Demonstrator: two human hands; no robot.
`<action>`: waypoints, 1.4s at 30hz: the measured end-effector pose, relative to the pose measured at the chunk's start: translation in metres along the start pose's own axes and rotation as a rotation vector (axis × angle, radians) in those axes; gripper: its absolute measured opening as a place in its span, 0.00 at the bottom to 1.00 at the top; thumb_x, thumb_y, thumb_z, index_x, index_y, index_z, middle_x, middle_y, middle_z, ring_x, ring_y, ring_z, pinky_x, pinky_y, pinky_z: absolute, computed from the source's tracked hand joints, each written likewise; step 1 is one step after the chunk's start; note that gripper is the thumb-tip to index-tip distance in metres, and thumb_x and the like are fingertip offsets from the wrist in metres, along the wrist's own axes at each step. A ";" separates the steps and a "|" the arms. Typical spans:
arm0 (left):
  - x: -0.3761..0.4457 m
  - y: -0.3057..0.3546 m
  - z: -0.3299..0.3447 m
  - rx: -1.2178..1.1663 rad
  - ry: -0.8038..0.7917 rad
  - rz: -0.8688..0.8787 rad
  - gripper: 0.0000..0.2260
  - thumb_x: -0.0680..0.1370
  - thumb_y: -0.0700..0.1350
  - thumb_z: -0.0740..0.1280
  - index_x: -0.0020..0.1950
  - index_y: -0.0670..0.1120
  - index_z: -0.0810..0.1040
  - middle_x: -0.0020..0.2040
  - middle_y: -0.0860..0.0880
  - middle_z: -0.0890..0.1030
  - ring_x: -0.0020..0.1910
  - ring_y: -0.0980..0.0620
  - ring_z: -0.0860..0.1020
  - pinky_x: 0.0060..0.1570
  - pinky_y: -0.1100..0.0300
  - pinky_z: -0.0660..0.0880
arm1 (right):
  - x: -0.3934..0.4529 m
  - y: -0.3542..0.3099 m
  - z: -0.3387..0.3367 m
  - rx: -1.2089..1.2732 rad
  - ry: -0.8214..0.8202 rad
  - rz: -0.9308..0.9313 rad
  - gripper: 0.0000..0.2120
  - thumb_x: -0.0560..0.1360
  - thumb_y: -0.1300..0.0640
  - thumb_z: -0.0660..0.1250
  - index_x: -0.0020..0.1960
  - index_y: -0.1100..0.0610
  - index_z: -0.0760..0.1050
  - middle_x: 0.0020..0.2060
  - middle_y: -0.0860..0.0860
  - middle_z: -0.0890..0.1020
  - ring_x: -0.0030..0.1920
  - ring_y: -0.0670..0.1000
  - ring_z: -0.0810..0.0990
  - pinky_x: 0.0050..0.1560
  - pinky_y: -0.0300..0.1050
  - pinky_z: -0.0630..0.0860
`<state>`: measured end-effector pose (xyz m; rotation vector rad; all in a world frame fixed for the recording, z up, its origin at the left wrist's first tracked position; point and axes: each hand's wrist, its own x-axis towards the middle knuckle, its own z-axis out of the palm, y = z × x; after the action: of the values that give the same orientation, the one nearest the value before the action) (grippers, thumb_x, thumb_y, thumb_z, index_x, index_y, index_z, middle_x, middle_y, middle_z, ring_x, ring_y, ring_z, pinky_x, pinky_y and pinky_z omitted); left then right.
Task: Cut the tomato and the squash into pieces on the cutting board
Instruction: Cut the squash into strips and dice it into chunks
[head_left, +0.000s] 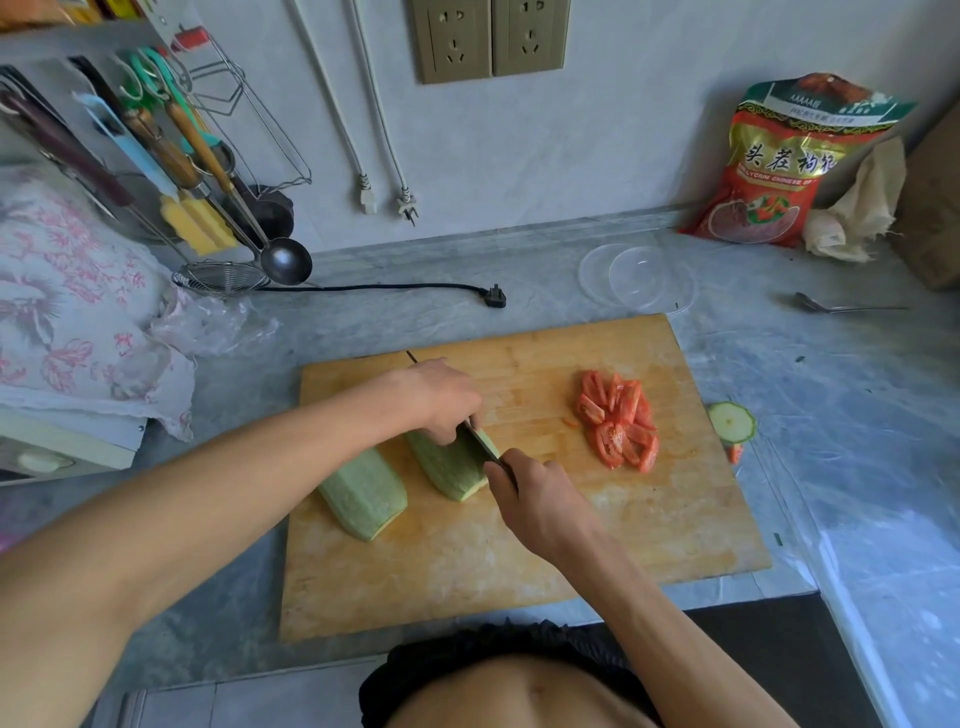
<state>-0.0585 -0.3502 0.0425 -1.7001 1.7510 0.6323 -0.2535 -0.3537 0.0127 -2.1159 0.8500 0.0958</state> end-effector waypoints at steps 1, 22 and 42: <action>-0.002 -0.002 0.003 -0.011 0.061 0.002 0.25 0.73 0.40 0.65 0.69 0.56 0.75 0.44 0.57 0.76 0.56 0.50 0.76 0.66 0.52 0.68 | -0.001 -0.001 -0.002 0.011 0.001 -0.001 0.18 0.83 0.45 0.55 0.45 0.58 0.70 0.32 0.55 0.76 0.28 0.55 0.70 0.28 0.47 0.65; -0.017 0.055 0.143 -0.944 0.953 -0.526 0.16 0.75 0.53 0.72 0.63 0.53 0.81 0.68 0.48 0.77 0.62 0.48 0.78 0.53 0.51 0.80 | -0.009 -0.020 -0.027 0.183 -0.001 -0.035 0.21 0.83 0.46 0.55 0.42 0.62 0.72 0.33 0.62 0.78 0.27 0.58 0.73 0.27 0.60 0.76; -0.004 0.074 0.141 -0.792 0.772 -0.586 0.28 0.78 0.61 0.63 0.75 0.50 0.68 0.77 0.53 0.65 0.69 0.47 0.72 0.50 0.52 0.79 | -0.030 -0.009 -0.017 -0.017 -0.051 -0.106 0.18 0.84 0.44 0.49 0.42 0.52 0.67 0.30 0.51 0.73 0.29 0.53 0.70 0.28 0.47 0.61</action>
<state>-0.1186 -0.2426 -0.0592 -3.1718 1.3433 0.4326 -0.2741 -0.3460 0.0402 -2.1608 0.7081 0.1019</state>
